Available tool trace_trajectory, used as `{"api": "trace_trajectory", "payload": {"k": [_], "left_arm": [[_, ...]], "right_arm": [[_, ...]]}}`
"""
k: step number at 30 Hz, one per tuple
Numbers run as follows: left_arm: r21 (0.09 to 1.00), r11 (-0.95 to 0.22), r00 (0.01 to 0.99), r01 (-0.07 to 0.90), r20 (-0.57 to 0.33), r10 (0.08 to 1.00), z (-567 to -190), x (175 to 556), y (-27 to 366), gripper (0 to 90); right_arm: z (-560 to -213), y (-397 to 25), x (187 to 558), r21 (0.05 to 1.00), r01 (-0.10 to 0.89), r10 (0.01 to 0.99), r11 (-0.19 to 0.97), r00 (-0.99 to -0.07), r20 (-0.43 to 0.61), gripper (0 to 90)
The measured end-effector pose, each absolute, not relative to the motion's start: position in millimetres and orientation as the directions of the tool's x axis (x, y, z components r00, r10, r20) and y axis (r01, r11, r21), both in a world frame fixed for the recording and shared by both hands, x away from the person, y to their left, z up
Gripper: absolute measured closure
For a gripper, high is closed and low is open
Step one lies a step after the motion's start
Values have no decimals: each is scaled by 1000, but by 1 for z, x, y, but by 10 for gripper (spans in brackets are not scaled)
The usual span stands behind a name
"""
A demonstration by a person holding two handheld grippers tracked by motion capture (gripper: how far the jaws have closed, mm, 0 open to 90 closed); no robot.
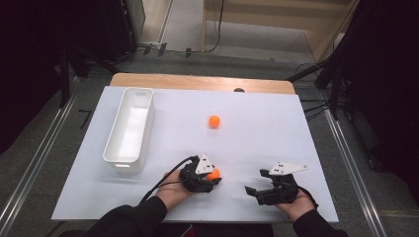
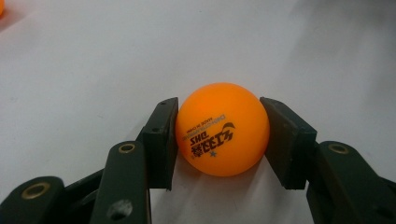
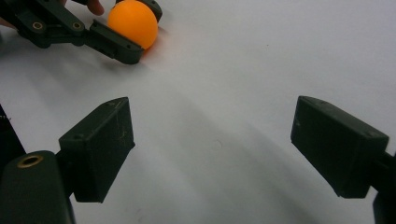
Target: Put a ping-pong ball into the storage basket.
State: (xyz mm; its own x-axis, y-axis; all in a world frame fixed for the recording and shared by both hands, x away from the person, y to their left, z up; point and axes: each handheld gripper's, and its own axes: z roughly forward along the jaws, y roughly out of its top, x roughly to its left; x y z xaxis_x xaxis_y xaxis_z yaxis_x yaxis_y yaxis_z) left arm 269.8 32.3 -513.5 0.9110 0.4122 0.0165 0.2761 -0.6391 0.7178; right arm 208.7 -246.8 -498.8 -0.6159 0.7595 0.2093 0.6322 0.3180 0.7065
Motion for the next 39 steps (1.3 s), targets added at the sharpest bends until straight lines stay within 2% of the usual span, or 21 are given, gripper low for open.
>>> {"api": "trace_trajectory", "payload": {"k": [26,30,39], "left_arm": [[725,-625,913,290,-13,409,-513,272,34,503],[734,-601,905,316,-43,423,-510,276,38,503],[755,-577,902,310,-42,431,-502,278,43,503]], "right_arm": [[-499,-246,209,703,632,758,325,-619,207,116],[-499,-246,209,704,632,758,324,-619,207,116],[-499,-246,209,705,631,757,324,-620,208,116]]}}
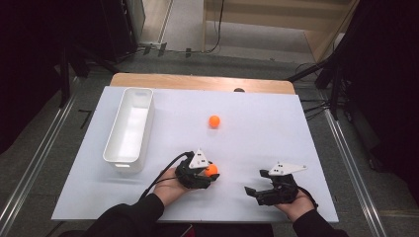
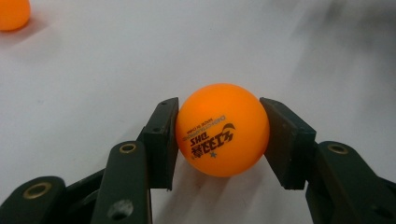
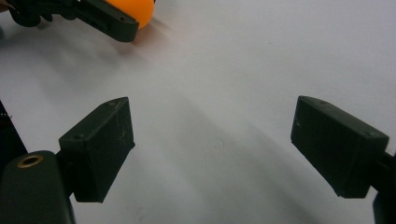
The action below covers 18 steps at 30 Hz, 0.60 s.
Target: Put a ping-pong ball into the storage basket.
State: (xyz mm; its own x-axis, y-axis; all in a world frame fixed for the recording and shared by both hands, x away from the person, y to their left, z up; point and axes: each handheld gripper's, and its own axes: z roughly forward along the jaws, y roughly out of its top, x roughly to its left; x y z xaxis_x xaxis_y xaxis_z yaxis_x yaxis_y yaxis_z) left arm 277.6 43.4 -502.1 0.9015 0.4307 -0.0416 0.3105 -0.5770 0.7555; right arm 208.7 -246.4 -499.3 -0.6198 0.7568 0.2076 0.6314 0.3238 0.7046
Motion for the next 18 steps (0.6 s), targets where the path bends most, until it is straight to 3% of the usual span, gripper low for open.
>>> {"api": "trace_trajectory", "payload": {"k": [18], "left_arm": [[816,-488,894,311,-76,442,-481,278,57,503]], "right_arm": [[-498,-246,208,705,633,756,321,-619,212,116]]}}
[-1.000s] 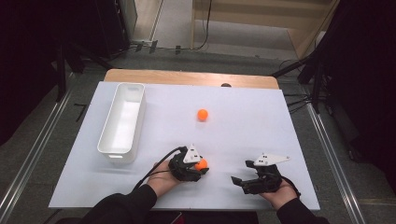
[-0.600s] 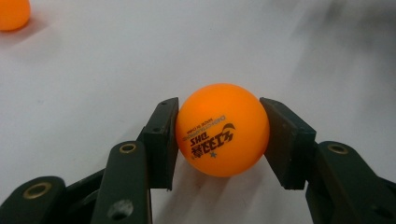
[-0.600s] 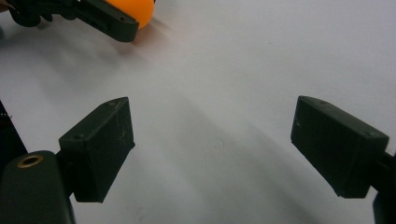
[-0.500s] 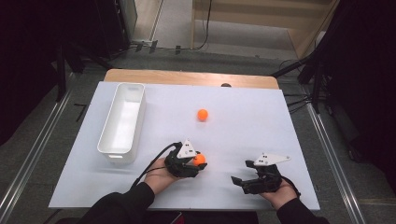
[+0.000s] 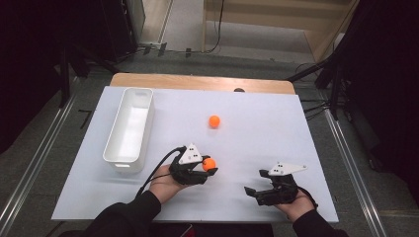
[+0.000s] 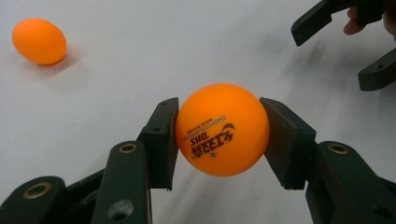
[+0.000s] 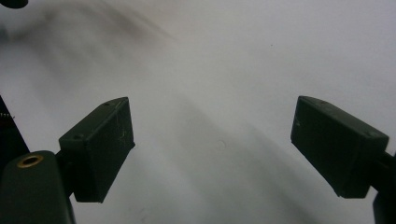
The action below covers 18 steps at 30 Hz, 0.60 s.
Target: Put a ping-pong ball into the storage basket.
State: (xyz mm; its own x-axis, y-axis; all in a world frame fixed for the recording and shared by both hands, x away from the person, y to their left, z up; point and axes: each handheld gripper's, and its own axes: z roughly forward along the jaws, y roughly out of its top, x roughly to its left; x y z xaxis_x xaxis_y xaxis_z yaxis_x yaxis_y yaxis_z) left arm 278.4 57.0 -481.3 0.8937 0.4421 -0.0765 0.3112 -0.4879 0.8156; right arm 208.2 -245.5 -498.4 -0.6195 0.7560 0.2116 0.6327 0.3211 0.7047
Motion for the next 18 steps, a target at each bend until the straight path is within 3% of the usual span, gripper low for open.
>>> {"api": "trace_trajectory", "payload": {"k": [18], "left_arm": [[855,-428,893,293,-84,443,-463,278,69,502]], "right_arm": [[-499,-245,208,705,629,753,326,-624,209,117]]}}
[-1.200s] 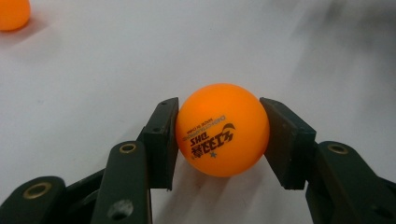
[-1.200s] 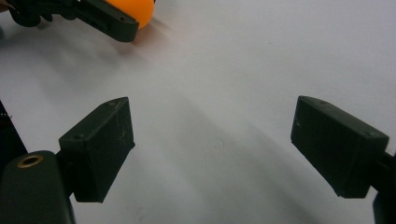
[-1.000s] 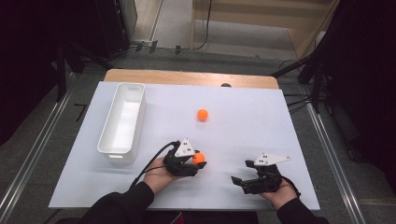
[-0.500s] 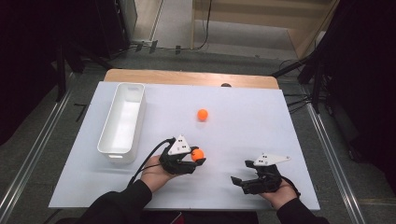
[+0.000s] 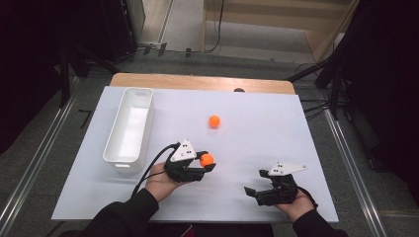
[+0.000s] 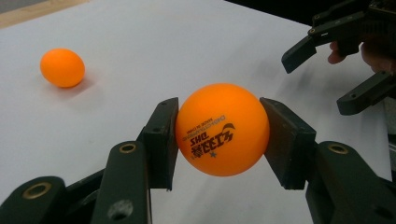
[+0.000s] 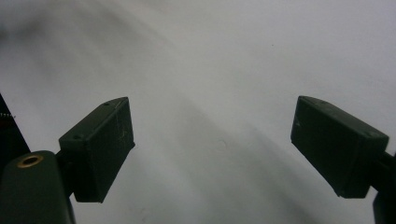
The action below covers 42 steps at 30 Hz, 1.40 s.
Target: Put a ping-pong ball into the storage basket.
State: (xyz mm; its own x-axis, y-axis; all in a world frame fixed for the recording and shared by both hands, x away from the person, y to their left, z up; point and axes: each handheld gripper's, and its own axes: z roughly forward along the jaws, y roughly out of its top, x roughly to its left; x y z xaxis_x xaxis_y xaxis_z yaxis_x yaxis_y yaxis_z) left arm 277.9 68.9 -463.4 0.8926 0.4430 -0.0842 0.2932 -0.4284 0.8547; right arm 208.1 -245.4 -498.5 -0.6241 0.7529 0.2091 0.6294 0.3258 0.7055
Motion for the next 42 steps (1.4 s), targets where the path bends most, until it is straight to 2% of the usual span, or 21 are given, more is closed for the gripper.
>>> {"api": "trace_trajectory", "payload": {"k": [11,17,42], "left_arm": [[859,-407,896,309,-119,429,-449,273,75,502],[857,-429,899,285,-84,429,-444,269,77,502],[857,-417,873,302,-72,483,-437,278,94,502]], "right_arm": [[-498,-245,208,711,623,752,325,-626,205,117],[-497,-244,208,713,620,751,329,-629,201,117],[-497,-245,208,714,619,749,327,-631,203,116]]}}
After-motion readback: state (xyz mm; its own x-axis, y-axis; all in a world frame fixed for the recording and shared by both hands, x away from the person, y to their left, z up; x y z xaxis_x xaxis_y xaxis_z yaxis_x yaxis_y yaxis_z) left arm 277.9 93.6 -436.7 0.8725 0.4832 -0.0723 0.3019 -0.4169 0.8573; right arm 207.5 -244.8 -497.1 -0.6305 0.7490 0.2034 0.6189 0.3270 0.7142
